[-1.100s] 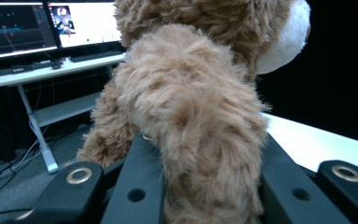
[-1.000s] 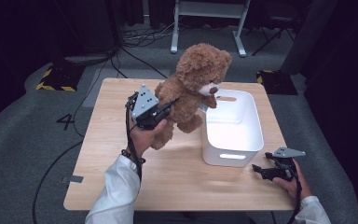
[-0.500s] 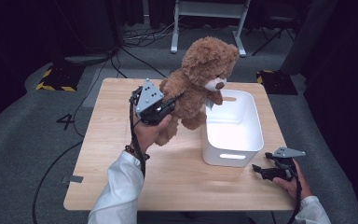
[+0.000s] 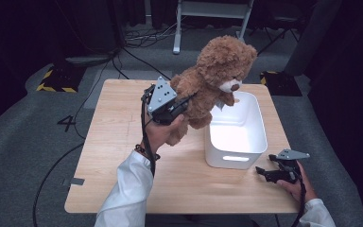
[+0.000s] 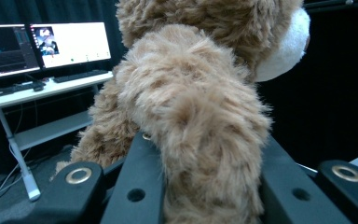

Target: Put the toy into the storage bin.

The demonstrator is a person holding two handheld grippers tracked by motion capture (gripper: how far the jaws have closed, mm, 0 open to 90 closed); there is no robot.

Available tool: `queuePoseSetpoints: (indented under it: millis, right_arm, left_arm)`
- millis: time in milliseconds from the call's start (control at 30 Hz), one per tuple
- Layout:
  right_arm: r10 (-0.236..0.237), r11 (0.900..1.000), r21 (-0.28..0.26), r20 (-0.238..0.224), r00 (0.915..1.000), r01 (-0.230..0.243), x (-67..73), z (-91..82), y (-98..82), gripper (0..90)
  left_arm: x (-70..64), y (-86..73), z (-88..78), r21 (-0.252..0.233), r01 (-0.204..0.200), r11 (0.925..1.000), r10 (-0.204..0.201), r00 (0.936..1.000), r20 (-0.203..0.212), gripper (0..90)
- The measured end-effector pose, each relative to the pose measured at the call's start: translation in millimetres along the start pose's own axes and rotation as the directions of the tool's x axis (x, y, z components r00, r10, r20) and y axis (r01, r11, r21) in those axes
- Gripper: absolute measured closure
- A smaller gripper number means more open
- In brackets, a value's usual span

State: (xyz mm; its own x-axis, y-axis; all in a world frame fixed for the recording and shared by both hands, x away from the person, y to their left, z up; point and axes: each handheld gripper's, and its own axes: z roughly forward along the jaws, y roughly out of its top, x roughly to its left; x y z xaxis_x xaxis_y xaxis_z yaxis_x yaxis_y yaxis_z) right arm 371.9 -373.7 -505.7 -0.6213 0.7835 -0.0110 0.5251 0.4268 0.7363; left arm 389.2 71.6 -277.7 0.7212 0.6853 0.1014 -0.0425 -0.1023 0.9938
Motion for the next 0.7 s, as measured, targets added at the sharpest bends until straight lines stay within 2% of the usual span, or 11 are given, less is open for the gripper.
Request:
queuePoseSetpoints:
  millis: [267,433,700]
  right_arm:
    - [-0.002,1.0,0.0,0.001,1.0,0.002,-0.1,-0.1,-0.1,14.4]
    - [-0.003,1.0,-0.001,0.001,1.0,0.003,-0.1,-0.1,-0.1,14.4]
    - [-0.002,1.0,0.0,0.001,1.0,0.002,-0.1,-0.1,-0.1,14.4]
  left_arm:
    - [-3.5,20.2,-1.0,-0.026,-0.018,0.9995,0.018,0.9998,0.003,79.4]
    - [-6.4,28.9,-1.2,-0.06,-0.002,0.9982,0.003,0.9997,0.022,79.4]
    - [-24.6,29.0,20.5,-0.057,0.001,0.9984,0.004,0.9967,0.081,79.3]
